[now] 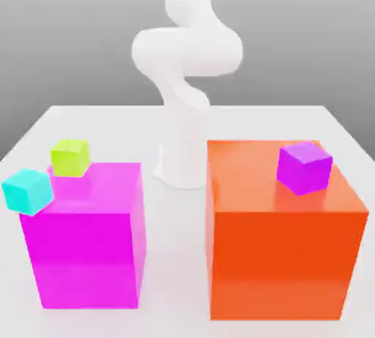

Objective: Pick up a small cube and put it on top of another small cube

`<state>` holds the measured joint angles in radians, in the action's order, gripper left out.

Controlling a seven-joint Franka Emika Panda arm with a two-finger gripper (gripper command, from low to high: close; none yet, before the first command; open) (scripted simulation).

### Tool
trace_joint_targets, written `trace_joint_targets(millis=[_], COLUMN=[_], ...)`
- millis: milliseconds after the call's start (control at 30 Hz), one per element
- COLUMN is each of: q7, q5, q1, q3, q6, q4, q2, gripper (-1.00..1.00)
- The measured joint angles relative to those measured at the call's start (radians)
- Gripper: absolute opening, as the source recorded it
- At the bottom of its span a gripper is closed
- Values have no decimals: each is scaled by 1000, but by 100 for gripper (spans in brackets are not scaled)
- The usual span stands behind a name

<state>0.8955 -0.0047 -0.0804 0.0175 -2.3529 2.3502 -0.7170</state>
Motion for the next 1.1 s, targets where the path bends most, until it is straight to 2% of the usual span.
trace_joint_targets(millis=[467,667,767,900,933,1100], q7=[567,767,748,671,662,664], q5=[-22,20,99,209,221,218], q1=[-444,-623,-658,-736,-755,-755], q3=[153,252,213,106,84,84], q6=[-315,-447,-528,-644,-664,-666], q4=[293,417,423,399,394,394], q2=[501,713,823,969,993,993], gripper=[0,0,0,0,-100,-100])
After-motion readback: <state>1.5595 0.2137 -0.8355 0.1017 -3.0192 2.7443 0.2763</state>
